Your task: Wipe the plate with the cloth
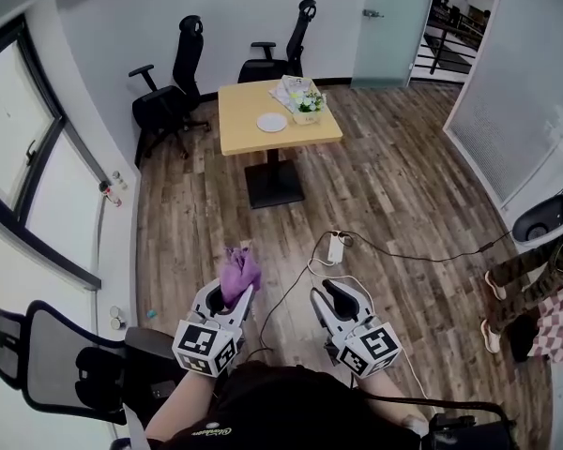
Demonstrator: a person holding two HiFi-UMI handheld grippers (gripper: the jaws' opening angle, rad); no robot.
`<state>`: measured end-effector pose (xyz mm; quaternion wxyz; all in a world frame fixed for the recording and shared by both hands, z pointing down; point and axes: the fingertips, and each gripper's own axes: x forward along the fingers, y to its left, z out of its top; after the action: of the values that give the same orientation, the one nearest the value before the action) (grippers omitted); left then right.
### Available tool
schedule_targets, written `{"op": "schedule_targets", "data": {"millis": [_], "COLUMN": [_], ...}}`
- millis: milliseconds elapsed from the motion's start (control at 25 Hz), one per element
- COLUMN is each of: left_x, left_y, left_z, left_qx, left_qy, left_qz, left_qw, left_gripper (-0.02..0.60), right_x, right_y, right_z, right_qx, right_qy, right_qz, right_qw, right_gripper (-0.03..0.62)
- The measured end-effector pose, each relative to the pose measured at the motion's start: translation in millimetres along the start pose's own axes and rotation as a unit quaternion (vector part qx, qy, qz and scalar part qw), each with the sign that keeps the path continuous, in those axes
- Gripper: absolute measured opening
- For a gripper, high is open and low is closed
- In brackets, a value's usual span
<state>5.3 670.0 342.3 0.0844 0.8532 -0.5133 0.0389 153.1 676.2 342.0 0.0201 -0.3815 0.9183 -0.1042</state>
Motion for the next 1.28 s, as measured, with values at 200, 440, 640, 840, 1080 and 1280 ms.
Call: {"op": "schedule_targets", "data": {"millis": [200, 440, 640, 840, 1080, 1280], "left_x": [10, 15, 37, 70, 120, 160], "left_y": [-23, -12, 4, 38, 104, 171], "left_z": [3, 0, -1, 4, 21, 40], "left_qx": [0.004, 0.005, 0.002, -0.006, -0.007, -0.004], "left_qy": [0.002, 0.005, -0.002, -0.006, -0.002, -0.003], "left_qz": [0.001, 0.017, 0.019, 0.020, 0.016, 0.017], "left_qw": [1.0000, 0.9998, 0.9998, 0.9998, 0.9998, 0.9998], "left_gripper": [0.127, 0.127, 0.127, 0.127, 0.127, 0.127], "right_x": [-20, -9, 11, 51, 131, 191], "right_y": [-27, -37, -50, -76, -92, -139], "right_z": [-4, -4, -4, -1, 12, 30], "right_qx": [0.020, 0.020, 0.014, 0.011, 0.007, 0.007], "right_qy": [-0.001, -0.004, 0.001, 0.010, 0.017, -0.001], "right_qz": [-0.015, -0.009, -0.004, -0.009, 0.008, -0.052], "right_qw": [1.000, 1.000, 1.000, 1.000, 1.000, 0.999], "right_gripper": [0.110, 0.110, 0.110, 0.110, 0.110, 0.110]}}
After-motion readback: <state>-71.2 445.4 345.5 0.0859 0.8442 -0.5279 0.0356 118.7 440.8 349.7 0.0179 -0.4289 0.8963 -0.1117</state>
